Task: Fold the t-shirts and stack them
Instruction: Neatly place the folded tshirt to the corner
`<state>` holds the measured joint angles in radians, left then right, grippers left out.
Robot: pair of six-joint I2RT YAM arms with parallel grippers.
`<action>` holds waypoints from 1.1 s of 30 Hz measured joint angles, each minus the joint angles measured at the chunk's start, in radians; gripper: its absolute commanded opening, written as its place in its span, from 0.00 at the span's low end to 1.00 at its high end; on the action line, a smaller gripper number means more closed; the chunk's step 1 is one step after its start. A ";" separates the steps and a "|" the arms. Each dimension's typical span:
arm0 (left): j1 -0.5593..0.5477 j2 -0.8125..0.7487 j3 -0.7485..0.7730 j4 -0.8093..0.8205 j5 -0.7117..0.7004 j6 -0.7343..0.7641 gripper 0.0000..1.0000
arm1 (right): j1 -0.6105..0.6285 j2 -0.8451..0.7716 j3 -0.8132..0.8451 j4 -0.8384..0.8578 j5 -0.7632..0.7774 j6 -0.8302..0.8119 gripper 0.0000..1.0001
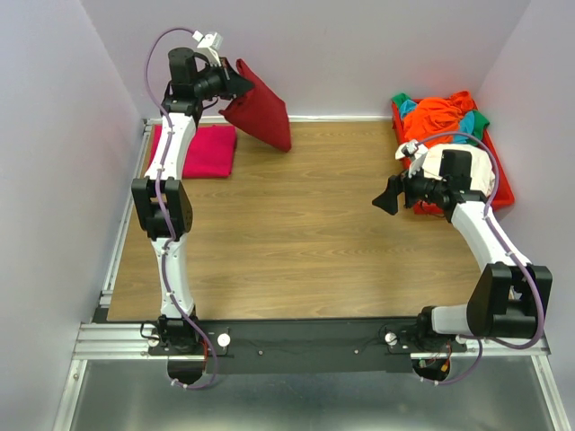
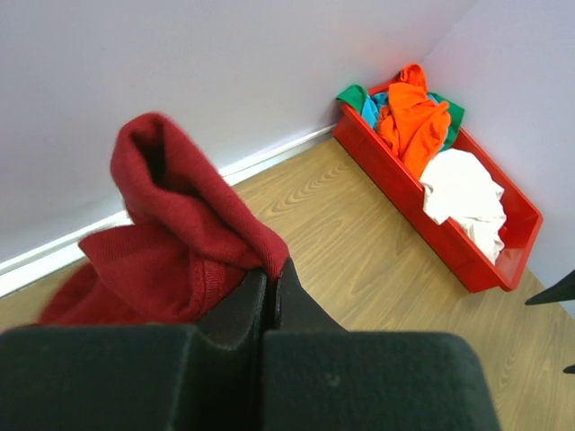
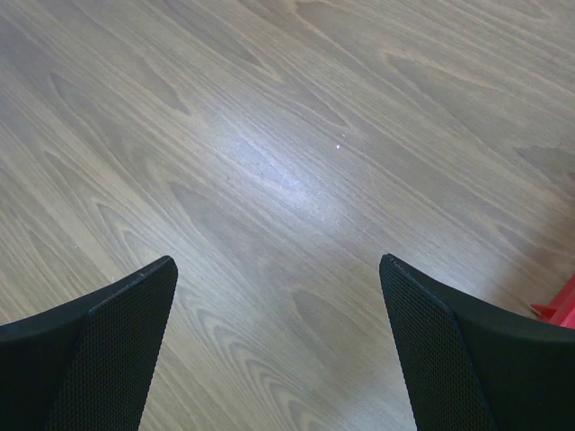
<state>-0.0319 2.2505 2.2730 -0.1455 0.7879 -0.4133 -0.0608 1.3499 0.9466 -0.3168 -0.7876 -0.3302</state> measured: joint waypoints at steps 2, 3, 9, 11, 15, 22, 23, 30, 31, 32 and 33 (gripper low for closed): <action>-0.001 0.000 0.000 0.002 0.011 -0.003 0.00 | 0.000 0.000 0.000 0.000 0.000 -0.002 1.00; -0.002 0.000 0.000 0.002 0.015 -0.003 0.00 | 0.000 0.000 0.000 0.000 0.000 -0.002 1.00; -0.002 0.003 0.005 0.003 0.039 -0.005 0.00 | 0.000 0.000 0.000 0.000 0.000 -0.003 1.00; -0.002 0.006 0.008 0.006 0.044 -0.006 0.00 | 0.000 0.000 0.000 0.000 0.000 -0.003 1.00; -0.001 0.020 0.019 0.010 0.051 -0.008 0.00 | 0.000 0.000 0.000 -0.001 0.000 -0.004 1.00; 0.019 0.051 0.025 0.013 0.058 -0.007 0.00 | 0.000 0.000 0.000 -0.003 0.000 -0.004 1.00; 0.024 0.055 0.025 0.013 0.059 -0.007 0.00 | 0.000 0.000 0.000 -0.003 0.000 -0.004 1.00; 0.056 0.058 0.006 0.005 0.064 0.008 0.00 | 0.000 0.001 0.000 -0.008 -0.003 -0.005 1.00; 0.058 0.058 0.002 0.001 0.064 0.013 0.00 | 0.000 0.002 0.000 -0.008 -0.006 -0.007 1.00; 0.059 0.058 0.000 -0.002 0.064 0.014 0.00 | 0.000 0.003 0.000 -0.008 -0.007 -0.008 1.00; 0.061 0.058 -0.003 -0.005 0.064 0.018 0.00 | 0.000 0.005 0.000 -0.008 -0.009 -0.009 1.00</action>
<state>0.0288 2.3081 2.2704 -0.1509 0.8516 -0.3958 -0.0608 1.3548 0.9466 -0.3252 -0.7963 -0.3389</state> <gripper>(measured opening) 0.017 0.996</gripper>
